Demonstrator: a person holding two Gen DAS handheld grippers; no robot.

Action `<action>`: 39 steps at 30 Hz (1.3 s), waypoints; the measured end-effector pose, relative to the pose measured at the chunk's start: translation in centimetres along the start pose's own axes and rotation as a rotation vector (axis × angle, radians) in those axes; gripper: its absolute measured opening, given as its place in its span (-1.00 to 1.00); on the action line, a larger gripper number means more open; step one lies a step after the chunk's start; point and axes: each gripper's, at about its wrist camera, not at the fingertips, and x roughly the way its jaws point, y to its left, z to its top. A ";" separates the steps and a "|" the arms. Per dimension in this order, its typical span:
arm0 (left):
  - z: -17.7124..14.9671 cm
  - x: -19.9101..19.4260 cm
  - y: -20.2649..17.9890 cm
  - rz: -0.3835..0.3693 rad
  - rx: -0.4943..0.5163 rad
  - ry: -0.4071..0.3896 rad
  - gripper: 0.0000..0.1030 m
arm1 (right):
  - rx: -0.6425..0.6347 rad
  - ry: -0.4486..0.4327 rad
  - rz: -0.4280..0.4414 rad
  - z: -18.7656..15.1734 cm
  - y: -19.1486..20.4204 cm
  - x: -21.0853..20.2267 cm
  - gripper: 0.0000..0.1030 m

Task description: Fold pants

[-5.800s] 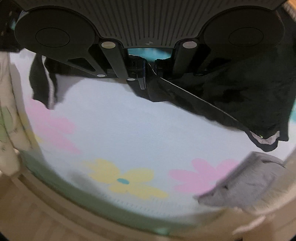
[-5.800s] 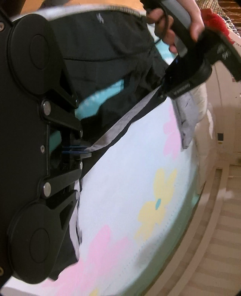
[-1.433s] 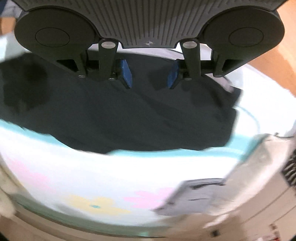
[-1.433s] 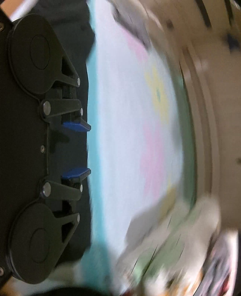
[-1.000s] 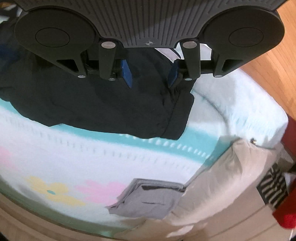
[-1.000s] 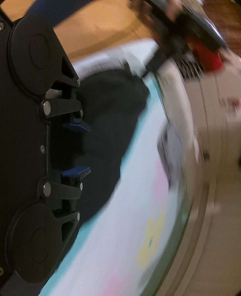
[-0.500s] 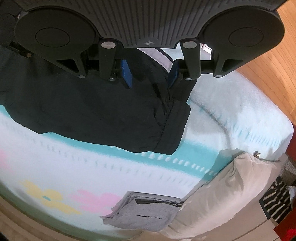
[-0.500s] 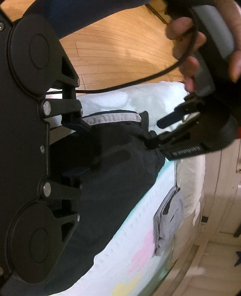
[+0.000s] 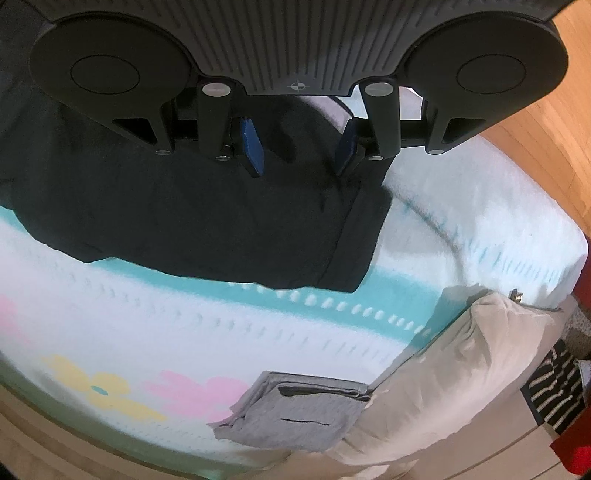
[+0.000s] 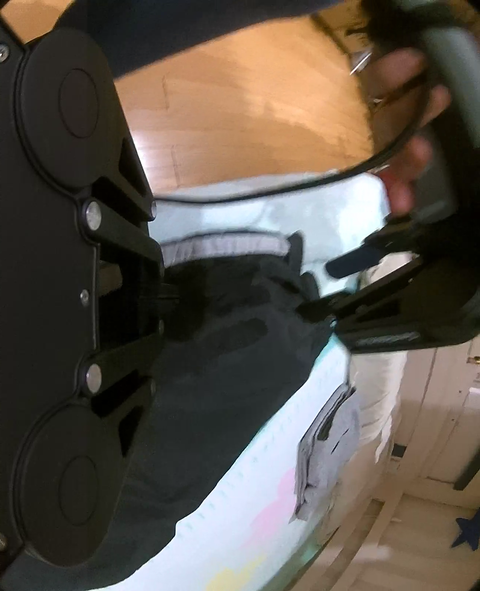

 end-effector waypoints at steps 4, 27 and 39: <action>0.0 0.7 -0.7 -0.009 0.011 0.013 -0.19 | -0.038 0.027 0.060 -0.3 1.3 -0.3 -0.92; 2.1 2.1 -5.6 0.028 -0.001 0.005 -0.17 | 0.492 0.025 -0.127 -0.3 -18.1 -5.0 0.00; 0.4 6.3 -6.4 -0.004 -0.008 0.187 -0.11 | 0.535 0.136 -0.043 -2.9 -24.3 0.2 0.27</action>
